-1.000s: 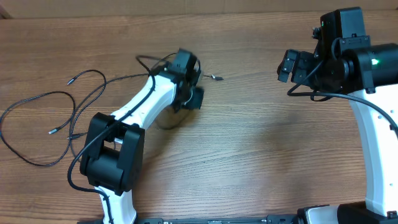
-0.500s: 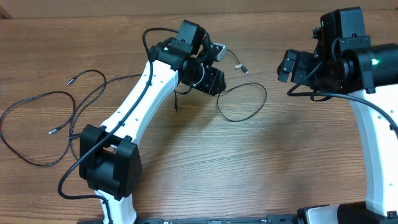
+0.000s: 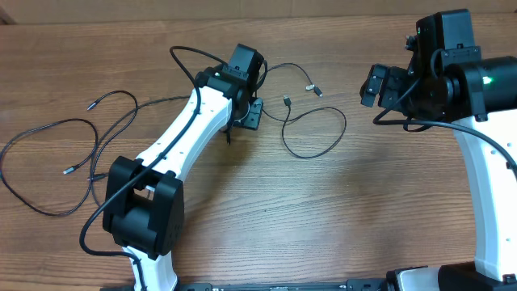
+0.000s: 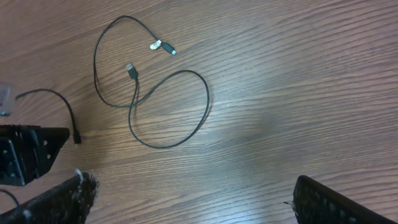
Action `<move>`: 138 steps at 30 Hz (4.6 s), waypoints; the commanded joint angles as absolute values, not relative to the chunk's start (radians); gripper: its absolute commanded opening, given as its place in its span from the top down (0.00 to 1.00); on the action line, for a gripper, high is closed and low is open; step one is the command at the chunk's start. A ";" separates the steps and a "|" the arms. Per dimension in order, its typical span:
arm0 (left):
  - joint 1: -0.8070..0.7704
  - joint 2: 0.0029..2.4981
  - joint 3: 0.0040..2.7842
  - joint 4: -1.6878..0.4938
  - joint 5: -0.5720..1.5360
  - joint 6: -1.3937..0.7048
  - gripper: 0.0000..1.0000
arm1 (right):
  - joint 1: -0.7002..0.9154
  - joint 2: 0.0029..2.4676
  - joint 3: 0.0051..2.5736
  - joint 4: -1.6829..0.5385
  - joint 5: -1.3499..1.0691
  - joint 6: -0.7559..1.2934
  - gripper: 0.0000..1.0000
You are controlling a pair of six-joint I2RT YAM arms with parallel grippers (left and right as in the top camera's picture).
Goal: Untangle cables
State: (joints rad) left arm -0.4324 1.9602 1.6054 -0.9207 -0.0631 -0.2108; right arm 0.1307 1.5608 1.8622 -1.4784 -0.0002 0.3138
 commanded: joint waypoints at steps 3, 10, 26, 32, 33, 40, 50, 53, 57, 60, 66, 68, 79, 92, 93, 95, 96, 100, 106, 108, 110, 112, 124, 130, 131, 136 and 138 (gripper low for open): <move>-0.430 1.969 1.529 -0.877 -0.111 -0.229 0.41 | 0.128 1.561 1.864 -1.476 -0.001 0.310 0.00; -0.396 1.969 1.456 -0.820 -0.115 -0.233 0.38 | 0.128 1.561 1.864 -1.479 -0.001 0.310 0.00; -0.347 1.970 1.269 -0.583 -0.018 -0.331 0.43 | 0.128 1.561 1.864 -1.480 -0.001 0.310 0.00; -0.347 1.971 1.243 -0.564 -0.018 -0.342 0.43 | 0.128 1.561 1.864 -1.480 -0.001 0.310 0.00; -0.347 1.971 1.243 -0.564 -0.018 -0.342 0.43 | 0.128 1.561 1.864 -1.480 -0.001 0.310 0.00; -0.347 1.975 1.243 -0.564 -0.018 -0.345 0.43 | 0.128 1.561 1.864 -1.480 -0.002 0.310 0.01; -0.347 1.975 1.243 -0.564 -0.018 -0.345 0.44 | 0.128 1.561 1.864 -1.480 -0.002 0.311 0.01; -0.347 1.975 1.243 -0.564 -0.023 -0.345 0.44 | 0.128 1.561 1.864 -1.480 -0.002 0.311 0.01; -0.347 1.975 1.240 -0.564 -0.033 -0.345 0.44 | 0.128 1.561 1.864 -1.480 -0.002 0.311 0.01; -0.347 1.975 1.240 -0.564 -0.033 -0.345 0.45 | 0.128 1.561 1.864 -1.480 -0.002 0.311 0.01; -0.347 1.983 1.239 -0.564 -0.033 -0.345 0.45 | 0.128 1.561 1.864 -1.481 -0.002 0.310 0.01; -0.347 1.983 1.239 -0.563 -0.033 -0.345 0.46 | 0.128 1.561 1.864 -1.481 -0.002 0.311 0.01; -0.347 2.005 1.239 -0.559 -0.038 -0.345 0.49 | 0.128 1.561 1.864 -1.484 -0.001 0.310 0.01; -0.347 2.018 1.239 -0.552 -0.040 -0.345 0.47 | 0.128 1.561 1.864 -1.485 -0.002 0.310 0.01; -0.347 2.019 1.239 -0.552 -0.040 -0.345 0.46 | 0.128 1.561 1.864 -1.485 -0.002 0.310 0.01; -0.347 2.019 1.239 -0.552 -0.040 -0.345 0.48 | 0.128 1.561 1.864 -1.485 -0.001 0.310 0.01; -0.347 2.019 1.239 -0.552 -0.041 -0.345 0.48 | 0.128 1.561 1.864 -1.484 -0.002 0.310 0.01; -0.347 2.019 1.240 -0.556 -0.041 -0.345 0.70 | 0.128 1.561 1.864 -1.484 -0.001 0.310 0.01; -0.347 2.017 1.247 -0.566 -0.041 -0.345 0.93 | 0.128 1.561 1.864 -1.485 -0.001 0.310 0.01; -0.344 2.017 1.259 -0.584 -0.046 -0.344 0.96 | 0.128 1.561 1.864 -1.488 -0.001 0.309 0.01; -0.329 2.001 1.274 -0.603 -0.055 -0.344 0.96 | 0.128 1.561 1.864 -1.488 -0.001 0.306 0.01; -0.309 1.974 1.283 -0.610 -0.064 -0.336 0.96 | 0.128 1.561 1.864 -1.488 -0.001 0.307 0.01; 0.173 1.604 1.329 -0.800 -0.276 -0.348 0.87 | 0.128 1.561 1.864 -1.491 -0.001 0.307 0.01; 0.200 1.617 1.328 -0.800 -0.001 -0.344 0.19 | 0.128 1.561 1.864 -1.488 -0.001 0.307 0.01; 0.176 1.621 1.328 -0.793 0.010 -0.344 0.18 | 0.128 1.561 1.864 -1.488 -0.001 0.307 0.01; 0.031 1.651 1.328 -0.736 0.137 -0.275 0.15 | 0.128 1.561 1.864 -1.486 -0.001 0.307 0.01; -0.050 1.681 1.328 -0.692 0.206 -0.241 0.07 | 0.128 1.561 1.864 -1.487 -0.001 0.307 0.01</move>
